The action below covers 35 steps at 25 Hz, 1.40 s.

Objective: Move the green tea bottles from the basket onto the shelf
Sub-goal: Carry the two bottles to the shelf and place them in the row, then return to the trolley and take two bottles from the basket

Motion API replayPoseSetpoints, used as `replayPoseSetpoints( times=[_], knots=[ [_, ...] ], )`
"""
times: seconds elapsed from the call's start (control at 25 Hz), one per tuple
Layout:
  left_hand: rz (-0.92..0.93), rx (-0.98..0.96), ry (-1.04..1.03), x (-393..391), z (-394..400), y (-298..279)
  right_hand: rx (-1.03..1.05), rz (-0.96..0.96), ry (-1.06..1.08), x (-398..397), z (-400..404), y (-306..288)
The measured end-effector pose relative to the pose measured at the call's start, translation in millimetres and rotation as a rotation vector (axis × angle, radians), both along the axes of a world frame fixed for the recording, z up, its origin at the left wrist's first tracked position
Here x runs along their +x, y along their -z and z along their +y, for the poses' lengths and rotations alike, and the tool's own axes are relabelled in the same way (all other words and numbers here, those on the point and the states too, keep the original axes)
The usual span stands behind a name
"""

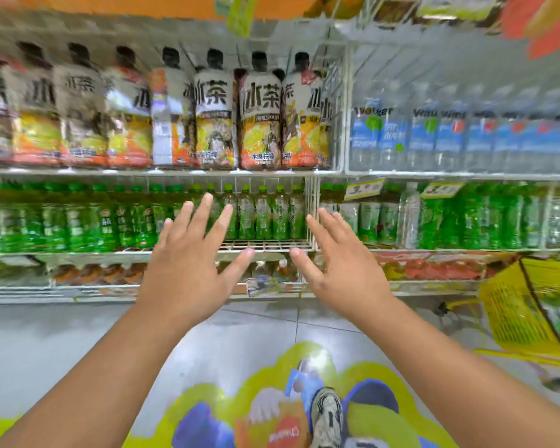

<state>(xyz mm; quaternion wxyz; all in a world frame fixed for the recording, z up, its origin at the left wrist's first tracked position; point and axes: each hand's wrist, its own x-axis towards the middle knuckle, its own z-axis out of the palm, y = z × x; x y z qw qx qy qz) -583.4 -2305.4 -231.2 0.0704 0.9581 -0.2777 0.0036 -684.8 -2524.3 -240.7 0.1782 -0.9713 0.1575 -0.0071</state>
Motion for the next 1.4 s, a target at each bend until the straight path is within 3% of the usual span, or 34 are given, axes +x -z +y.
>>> replayPoseSetpoints(
  times=[0.4,0.56,0.72,0.96,1.4],
  knots=[
    [0.025,0.043,0.121,-144.3,56.0,-142.1,0.020,0.016,0.004,-156.7,80.0,-160.3],
    [0.061,-0.015,0.139,-186.5,62.4,-179.6,0.095,-0.018,0.056,-199.1,84.9,-201.6],
    [-0.002,-0.018,0.163,-213.1,38.6,-211.8,0.030,-0.091,0.090,-240.6,75.0,-224.9],
    [-0.021,0.009,0.232,-291.4,-50.2,-220.9,-0.058,-0.143,0.214,-347.4,-3.6,-239.2],
    [-0.056,-0.060,0.522,-507.2,-299.5,-216.0,-0.134,-0.066,0.445,-602.8,-181.3,-252.9]
  ],
)
